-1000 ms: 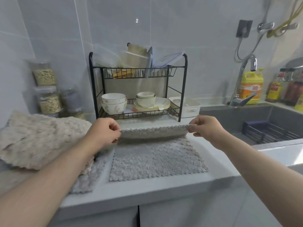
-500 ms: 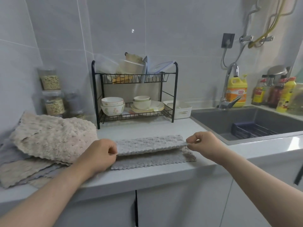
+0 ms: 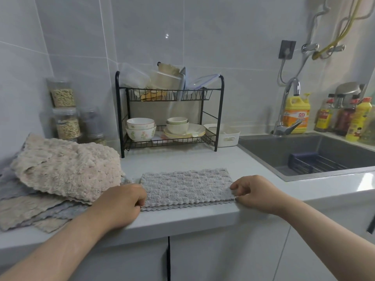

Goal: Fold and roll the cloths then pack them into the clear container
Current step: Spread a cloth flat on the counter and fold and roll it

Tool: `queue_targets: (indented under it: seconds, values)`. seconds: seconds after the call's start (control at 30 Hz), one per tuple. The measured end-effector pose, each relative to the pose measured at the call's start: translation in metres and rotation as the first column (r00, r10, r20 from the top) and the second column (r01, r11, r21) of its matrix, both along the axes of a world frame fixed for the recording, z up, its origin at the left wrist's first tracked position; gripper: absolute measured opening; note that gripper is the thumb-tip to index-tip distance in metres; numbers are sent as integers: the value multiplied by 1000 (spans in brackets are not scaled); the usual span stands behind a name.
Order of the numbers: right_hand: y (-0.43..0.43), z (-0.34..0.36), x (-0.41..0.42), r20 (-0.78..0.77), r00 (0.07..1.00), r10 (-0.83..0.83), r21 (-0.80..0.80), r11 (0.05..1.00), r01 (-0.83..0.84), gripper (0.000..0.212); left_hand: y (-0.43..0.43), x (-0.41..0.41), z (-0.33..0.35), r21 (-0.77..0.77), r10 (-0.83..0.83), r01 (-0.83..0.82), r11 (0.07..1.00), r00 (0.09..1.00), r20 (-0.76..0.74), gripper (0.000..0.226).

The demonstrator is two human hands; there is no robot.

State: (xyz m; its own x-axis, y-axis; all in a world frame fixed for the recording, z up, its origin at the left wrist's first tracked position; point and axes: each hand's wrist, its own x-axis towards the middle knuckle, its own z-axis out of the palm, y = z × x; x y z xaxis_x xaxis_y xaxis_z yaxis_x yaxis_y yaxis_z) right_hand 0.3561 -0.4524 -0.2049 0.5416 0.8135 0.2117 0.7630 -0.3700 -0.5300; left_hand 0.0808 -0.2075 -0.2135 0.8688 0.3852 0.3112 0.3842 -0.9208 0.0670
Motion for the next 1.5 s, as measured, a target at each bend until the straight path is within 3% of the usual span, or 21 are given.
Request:
queue_targets:
  seconds: [0.07, 0.2, 0.3, 0.37, 0.43, 0.5, 0.57, 0.7, 0.77, 0.9, 1.03, 1.1, 1.2, 1.3, 1.5]
  values:
    - [0, 1, -1, 6, 1000, 11, -12, 1000, -11, 32, 1, 1, -1, 55, -39, 40, 998, 999, -15, 15]
    - [-3, -1, -4, -18, 1000, 3, -1, 1000, -3, 35, 7, -2, -8, 136, -211, 197, 971, 972, 103, 21]
    - [-3, -3, -7, -101, 995, -23, 7, 1000, 24, 25, 8, -4, -17, 9, -223, 228, 974, 943, 247, 30]
    - [2, -2, -5, -257, 962, -95, 130, 983, 132, 19, 10, -6, -20, -157, -111, 189, 969, 906, 409, 36]
    - [11, 3, 3, -461, 860, -217, 185, 925, 333, 18, 7, -6, -16, -286, -20, 156, 945, 904, 428, 36]
    - [21, 16, 9, -623, 719, -309, 72, 892, 446, 11, 6, -4, -14, -304, -34, 130, 944, 953, 300, 51]
    - [30, 31, 10, -750, 570, -336, -62, 893, 445, 22, 6, 0, -16, -257, -62, 106, 961, 983, 172, 71]
    - [49, 39, 14, -838, 421, -349, -166, 896, 413, 51, 9, 2, -17, -272, -32, 62, 960, 993, 115, 78]
    - [59, 34, 15, -796, 461, -392, -218, 897, 385, 54, 7, 1, -15, -272, -27, 56, 961, 994, 109, 77]
    - [69, 30, 7, -656, 647, -390, -168, 910, 379, 18, 4, -1, -14, -275, -37, 60, 959, 995, 90, 65]
    - [66, 26, 12, -713, 639, -289, -92, 942, 323, 27, 1, 13, -2, -166, -38, 73, 983, 977, 209, 44]
    - [63, 24, 18, -769, 585, -256, -49, 937, 346, 32, -4, 35, 12, -206, -29, 61, 977, 988, 154, 33]
    - [53, 27, 21, -836, 515, -190, 13, 931, 364, 29, -16, 77, 29, -277, -41, 8, 961, 993, -113, 65]
    - [39, 35, 26, -859, 499, -111, 100, 921, 376, 34, -20, 112, 33, -302, -56, -53, 952, 938, -343, 100]
    - [22, 50, 27, -827, 557, -76, 175, 907, 383, 57, -29, 147, 34, -335, -74, -113, 935, 864, -498, 117]
